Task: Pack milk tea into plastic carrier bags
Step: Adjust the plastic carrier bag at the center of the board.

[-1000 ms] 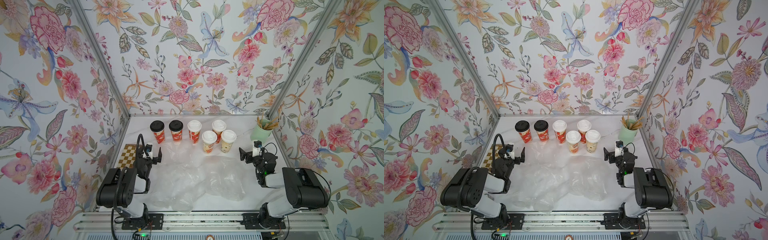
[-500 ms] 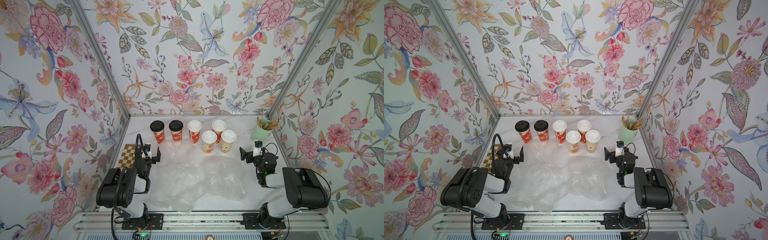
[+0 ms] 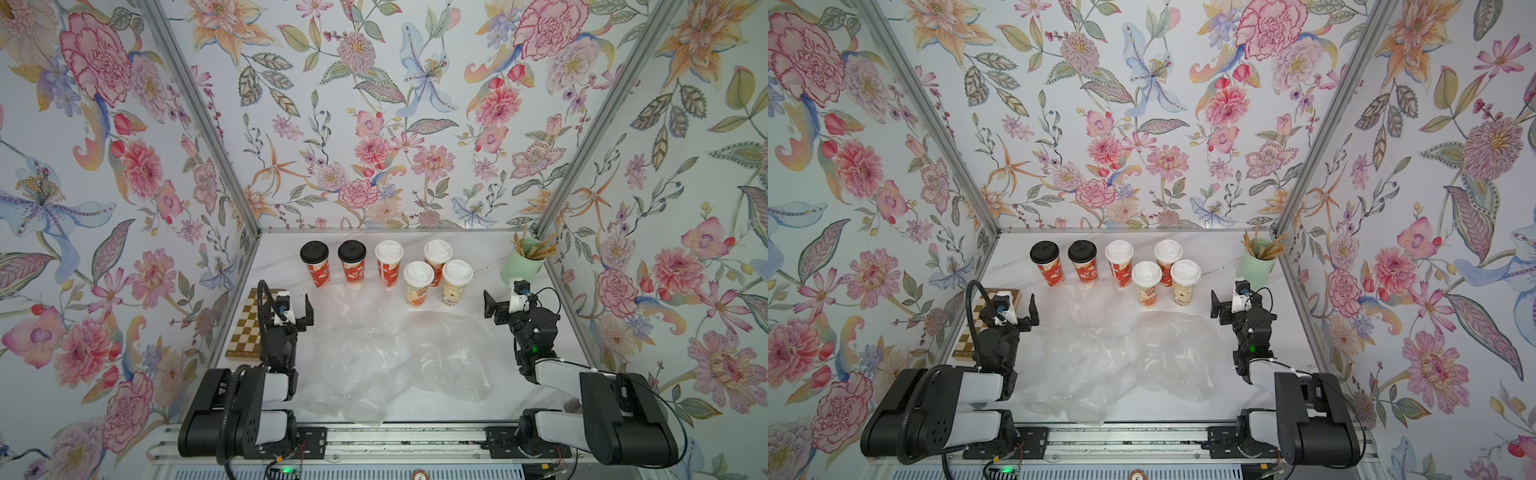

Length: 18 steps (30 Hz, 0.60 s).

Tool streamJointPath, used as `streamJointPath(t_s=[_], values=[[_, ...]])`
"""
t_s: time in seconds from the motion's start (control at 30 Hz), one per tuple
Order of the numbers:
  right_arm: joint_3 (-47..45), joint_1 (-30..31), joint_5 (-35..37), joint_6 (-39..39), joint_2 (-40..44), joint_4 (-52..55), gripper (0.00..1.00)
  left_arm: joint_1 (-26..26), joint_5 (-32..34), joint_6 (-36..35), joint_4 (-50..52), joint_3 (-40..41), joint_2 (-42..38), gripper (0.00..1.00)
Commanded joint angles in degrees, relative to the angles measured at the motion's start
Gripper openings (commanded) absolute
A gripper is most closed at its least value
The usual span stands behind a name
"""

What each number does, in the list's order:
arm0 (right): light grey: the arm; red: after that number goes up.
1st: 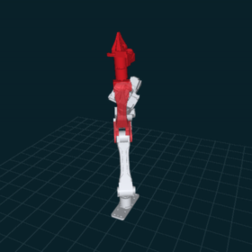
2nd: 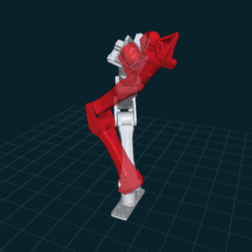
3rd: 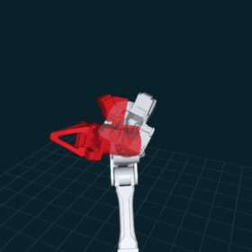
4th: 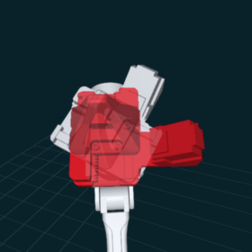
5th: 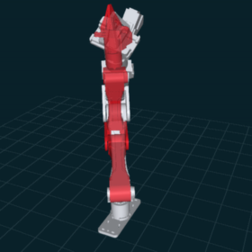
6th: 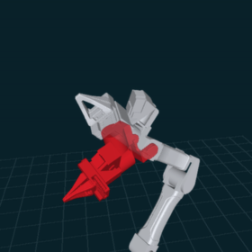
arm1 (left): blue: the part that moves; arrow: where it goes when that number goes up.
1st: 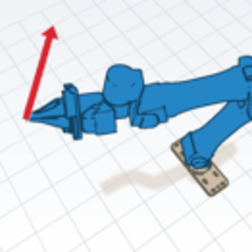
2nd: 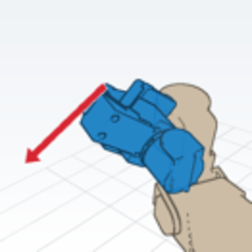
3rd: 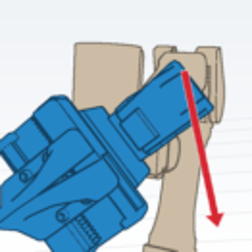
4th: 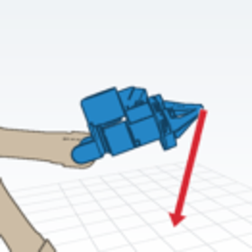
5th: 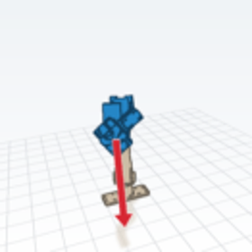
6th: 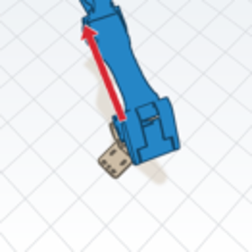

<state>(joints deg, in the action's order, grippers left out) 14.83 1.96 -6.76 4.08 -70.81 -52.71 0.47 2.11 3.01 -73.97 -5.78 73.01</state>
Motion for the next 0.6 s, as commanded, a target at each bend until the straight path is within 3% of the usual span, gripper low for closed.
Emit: streamJointPath(t_s=[0.0, 0.17, 0.3, 0.43, 0.57], values=[[3.28, 1.37, 2.53, -1.01, 5.87, 16.24, 1.0, 0.83, 4.33, 3.0, 18.54, -6.02, -7.01, 0.99], [9.78, 2.6, 1.94, -8.37, 12.47, 37.07, 0.97, 2.91, 6.46, 9.94, 44.05, -16.16, -15.82, 0.96], [15.36, 2.92, -0.54, -14.66, 14.93, 51.3, 0.91, 5.51, 1.73, 17.34, 64.34, -26.48, -17.48, 0.9], [19.56, 3.05, -3.83, -19.51, 15.82, 63.1, 0.86, 12.78, -0.91, 21.49, 78.39, -34.32, -16.54, 0.85], [22.71, 3.05, -9.67, -20.68, 14.74, 72.7, 0.83, 22.26, -1.43, 26.9, 85.03, -38.5, -14.81, 0.84]])
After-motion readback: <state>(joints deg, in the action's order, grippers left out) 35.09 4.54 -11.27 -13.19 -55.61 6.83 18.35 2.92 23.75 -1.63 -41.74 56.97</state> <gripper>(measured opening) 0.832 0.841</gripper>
